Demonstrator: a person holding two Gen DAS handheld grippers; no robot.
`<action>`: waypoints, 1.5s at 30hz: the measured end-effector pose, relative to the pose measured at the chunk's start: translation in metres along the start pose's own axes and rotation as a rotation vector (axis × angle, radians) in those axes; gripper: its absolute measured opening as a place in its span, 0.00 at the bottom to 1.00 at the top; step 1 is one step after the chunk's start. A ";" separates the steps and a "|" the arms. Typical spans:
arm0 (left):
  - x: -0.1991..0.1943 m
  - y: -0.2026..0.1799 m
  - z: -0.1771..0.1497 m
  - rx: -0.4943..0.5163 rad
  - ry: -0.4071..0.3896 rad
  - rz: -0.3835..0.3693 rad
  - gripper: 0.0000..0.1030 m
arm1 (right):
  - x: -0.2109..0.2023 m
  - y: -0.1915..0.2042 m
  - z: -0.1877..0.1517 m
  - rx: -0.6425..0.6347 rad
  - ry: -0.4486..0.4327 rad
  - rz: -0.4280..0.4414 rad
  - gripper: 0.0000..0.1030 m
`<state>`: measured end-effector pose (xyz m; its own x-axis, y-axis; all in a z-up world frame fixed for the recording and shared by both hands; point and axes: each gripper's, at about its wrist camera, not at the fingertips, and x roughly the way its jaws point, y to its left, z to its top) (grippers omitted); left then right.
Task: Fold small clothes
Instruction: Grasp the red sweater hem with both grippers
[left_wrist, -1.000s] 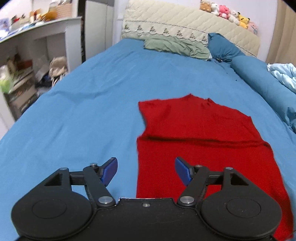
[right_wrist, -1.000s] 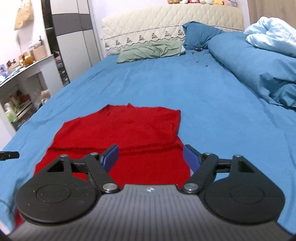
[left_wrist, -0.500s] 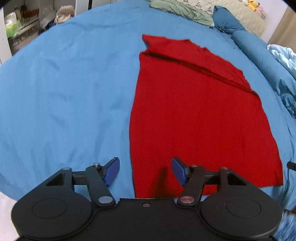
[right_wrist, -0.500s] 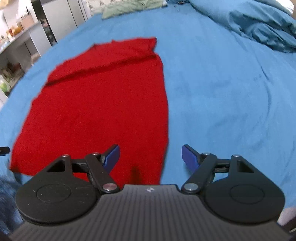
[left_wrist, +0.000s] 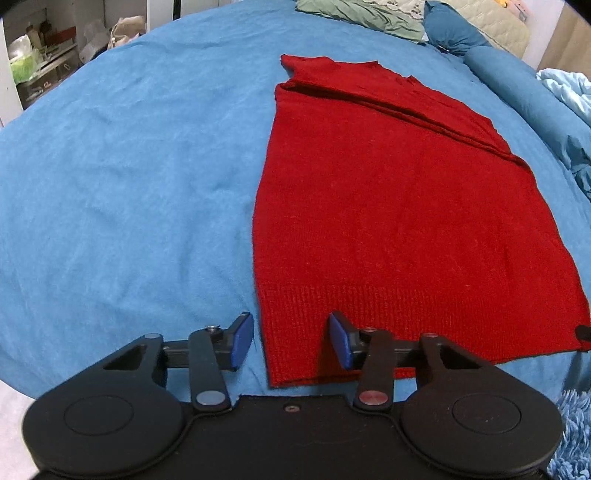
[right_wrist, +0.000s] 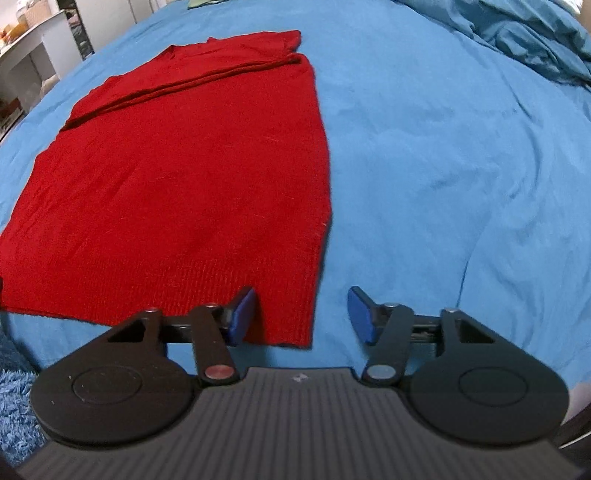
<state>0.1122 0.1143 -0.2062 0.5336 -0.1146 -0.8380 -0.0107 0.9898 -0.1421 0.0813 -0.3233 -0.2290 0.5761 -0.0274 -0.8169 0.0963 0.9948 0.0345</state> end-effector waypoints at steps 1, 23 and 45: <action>0.000 0.000 0.000 0.001 -0.001 0.002 0.45 | -0.001 0.002 0.001 -0.005 -0.003 0.004 0.57; -0.044 -0.011 0.018 0.011 -0.044 -0.026 0.05 | -0.039 -0.007 0.032 0.067 -0.058 0.112 0.20; 0.051 -0.026 0.346 -0.125 -0.322 -0.099 0.04 | 0.071 -0.041 0.377 0.383 -0.285 0.356 0.20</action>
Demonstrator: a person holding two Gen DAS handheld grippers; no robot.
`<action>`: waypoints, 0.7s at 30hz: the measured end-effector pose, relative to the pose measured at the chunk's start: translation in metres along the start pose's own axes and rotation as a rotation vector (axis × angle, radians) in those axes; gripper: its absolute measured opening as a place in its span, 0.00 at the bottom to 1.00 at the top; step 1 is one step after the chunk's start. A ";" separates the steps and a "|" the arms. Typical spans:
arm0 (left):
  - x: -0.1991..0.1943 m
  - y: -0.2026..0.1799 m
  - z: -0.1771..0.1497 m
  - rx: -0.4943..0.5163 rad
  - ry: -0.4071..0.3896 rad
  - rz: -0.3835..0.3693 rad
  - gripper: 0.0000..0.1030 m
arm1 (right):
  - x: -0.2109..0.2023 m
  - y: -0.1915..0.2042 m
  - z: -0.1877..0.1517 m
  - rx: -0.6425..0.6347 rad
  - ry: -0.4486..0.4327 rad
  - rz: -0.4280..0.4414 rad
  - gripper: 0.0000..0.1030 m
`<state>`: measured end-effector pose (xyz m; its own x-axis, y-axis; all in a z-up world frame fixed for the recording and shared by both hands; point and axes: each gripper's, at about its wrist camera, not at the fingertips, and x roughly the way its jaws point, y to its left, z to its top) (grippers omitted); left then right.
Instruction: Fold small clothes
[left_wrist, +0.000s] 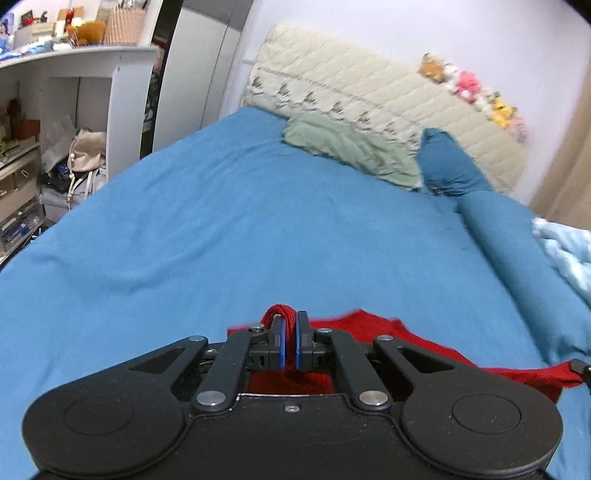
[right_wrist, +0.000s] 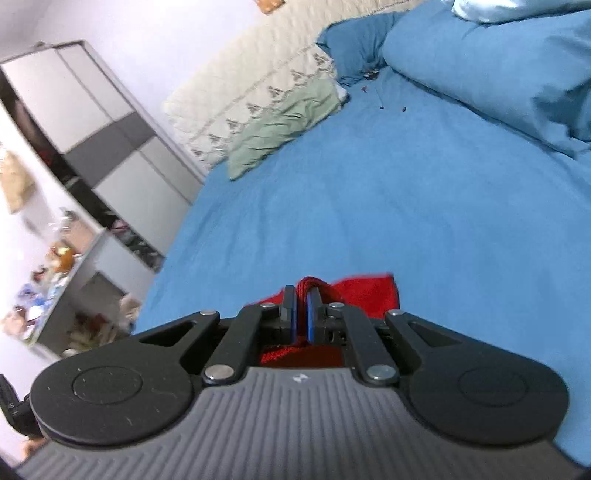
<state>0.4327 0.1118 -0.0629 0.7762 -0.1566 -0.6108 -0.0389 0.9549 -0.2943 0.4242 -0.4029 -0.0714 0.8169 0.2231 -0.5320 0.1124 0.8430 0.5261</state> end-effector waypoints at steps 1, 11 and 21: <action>0.023 0.001 0.002 -0.014 0.013 0.013 0.04 | 0.025 -0.002 0.003 0.000 0.014 -0.019 0.20; 0.145 0.033 -0.017 -0.128 0.075 0.033 0.05 | 0.155 -0.043 -0.014 0.016 0.042 -0.068 0.20; 0.085 0.023 -0.035 -0.011 -0.077 0.019 0.53 | 0.110 -0.027 -0.053 -0.230 -0.102 -0.046 0.78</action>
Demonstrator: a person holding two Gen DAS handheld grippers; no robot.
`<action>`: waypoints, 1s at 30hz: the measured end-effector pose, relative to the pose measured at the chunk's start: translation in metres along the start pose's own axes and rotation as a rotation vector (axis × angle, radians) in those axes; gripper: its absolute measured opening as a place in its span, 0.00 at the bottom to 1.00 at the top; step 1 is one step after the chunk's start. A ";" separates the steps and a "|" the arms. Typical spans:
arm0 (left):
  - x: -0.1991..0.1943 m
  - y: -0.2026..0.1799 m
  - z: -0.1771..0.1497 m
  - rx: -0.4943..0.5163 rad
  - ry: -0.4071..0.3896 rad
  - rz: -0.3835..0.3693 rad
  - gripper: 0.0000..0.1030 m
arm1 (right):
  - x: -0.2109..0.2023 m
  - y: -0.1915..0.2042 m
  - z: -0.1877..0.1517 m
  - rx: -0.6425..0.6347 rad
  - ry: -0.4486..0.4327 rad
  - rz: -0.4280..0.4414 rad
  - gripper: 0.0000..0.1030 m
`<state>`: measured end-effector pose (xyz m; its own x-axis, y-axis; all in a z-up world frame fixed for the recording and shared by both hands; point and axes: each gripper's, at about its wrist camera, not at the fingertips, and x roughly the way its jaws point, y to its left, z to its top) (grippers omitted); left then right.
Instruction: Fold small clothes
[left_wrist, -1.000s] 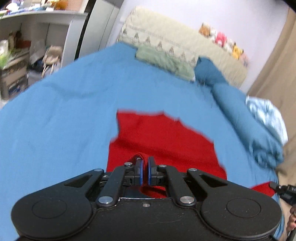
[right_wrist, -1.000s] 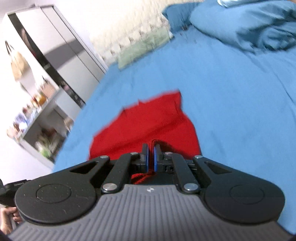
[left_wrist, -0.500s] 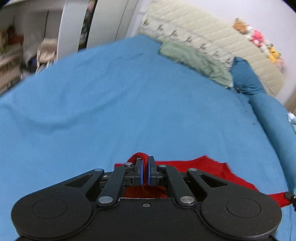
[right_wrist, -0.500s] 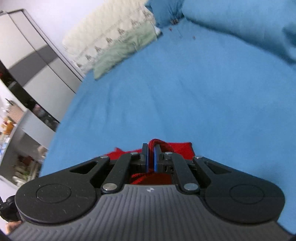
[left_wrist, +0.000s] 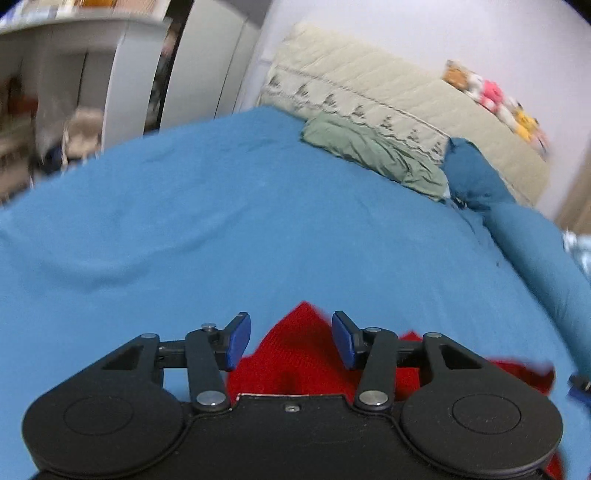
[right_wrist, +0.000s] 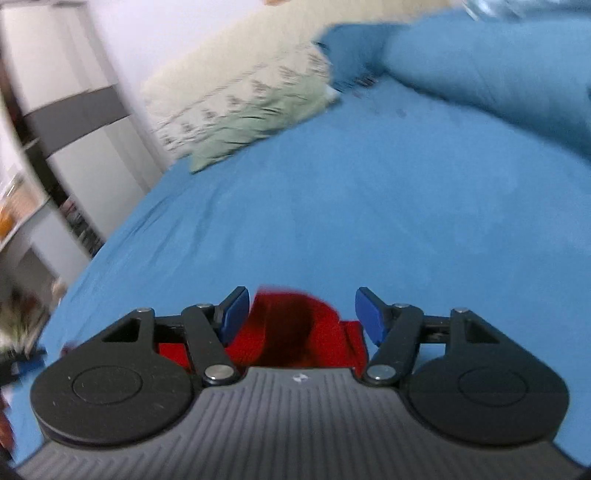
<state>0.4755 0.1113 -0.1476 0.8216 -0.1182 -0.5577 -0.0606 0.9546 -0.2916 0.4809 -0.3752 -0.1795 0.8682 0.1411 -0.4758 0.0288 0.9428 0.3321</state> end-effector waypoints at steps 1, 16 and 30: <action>-0.012 -0.002 -0.008 0.025 -0.002 -0.012 0.55 | -0.006 0.007 -0.006 -0.032 0.004 0.019 0.78; -0.012 -0.007 -0.093 0.148 0.178 -0.056 0.61 | 0.005 0.028 -0.094 -0.102 0.145 0.026 0.76; -0.045 -0.086 -0.076 0.222 0.088 -0.130 0.85 | -0.091 0.014 -0.083 -0.093 -0.010 -0.136 0.85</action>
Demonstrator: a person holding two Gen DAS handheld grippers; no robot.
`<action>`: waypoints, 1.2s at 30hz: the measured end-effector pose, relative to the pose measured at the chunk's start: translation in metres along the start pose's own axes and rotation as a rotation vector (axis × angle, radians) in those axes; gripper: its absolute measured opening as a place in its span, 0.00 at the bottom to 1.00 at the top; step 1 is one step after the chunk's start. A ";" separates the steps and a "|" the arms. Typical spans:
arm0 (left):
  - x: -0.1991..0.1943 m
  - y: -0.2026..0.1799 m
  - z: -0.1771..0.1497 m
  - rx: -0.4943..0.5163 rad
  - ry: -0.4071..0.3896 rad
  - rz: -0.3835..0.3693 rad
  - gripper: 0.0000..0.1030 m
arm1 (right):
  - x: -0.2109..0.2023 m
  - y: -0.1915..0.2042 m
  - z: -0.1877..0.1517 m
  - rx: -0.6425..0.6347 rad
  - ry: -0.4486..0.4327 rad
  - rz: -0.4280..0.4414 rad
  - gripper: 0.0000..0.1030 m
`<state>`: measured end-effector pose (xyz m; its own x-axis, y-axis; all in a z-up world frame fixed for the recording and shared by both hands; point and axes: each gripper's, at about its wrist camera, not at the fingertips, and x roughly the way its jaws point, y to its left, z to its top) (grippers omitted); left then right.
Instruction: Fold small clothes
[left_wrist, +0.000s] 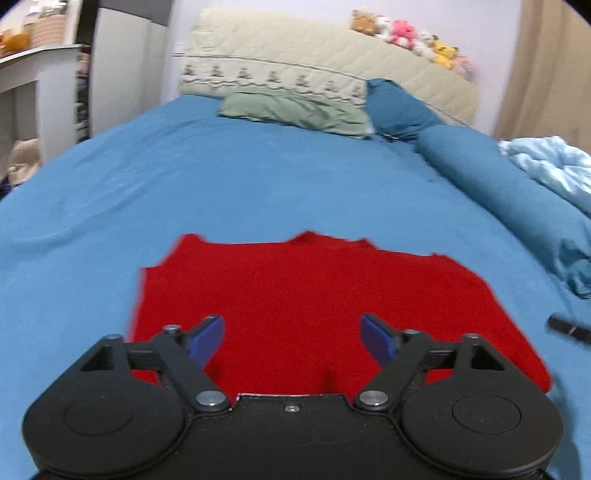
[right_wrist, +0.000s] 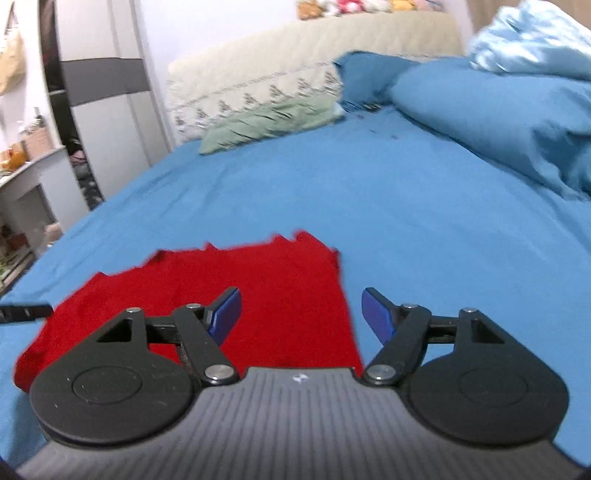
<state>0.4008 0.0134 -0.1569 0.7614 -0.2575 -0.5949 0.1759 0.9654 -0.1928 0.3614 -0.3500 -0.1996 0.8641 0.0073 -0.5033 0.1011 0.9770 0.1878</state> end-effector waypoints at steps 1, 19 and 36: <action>0.005 -0.008 -0.001 -0.003 0.005 -0.009 0.85 | 0.002 -0.004 -0.007 0.013 0.018 -0.011 0.85; 0.088 -0.053 -0.024 -0.005 0.207 -0.027 1.00 | 0.040 0.012 -0.058 -0.111 0.080 -0.089 0.59; -0.003 0.013 0.001 0.057 0.085 0.132 1.00 | 0.010 0.103 0.058 0.193 -0.023 0.522 0.23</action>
<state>0.4017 0.0272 -0.1566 0.7254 -0.1285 -0.6762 0.1145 0.9913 -0.0655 0.4089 -0.2616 -0.1358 0.8340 0.4731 -0.2840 -0.2569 0.7883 0.5590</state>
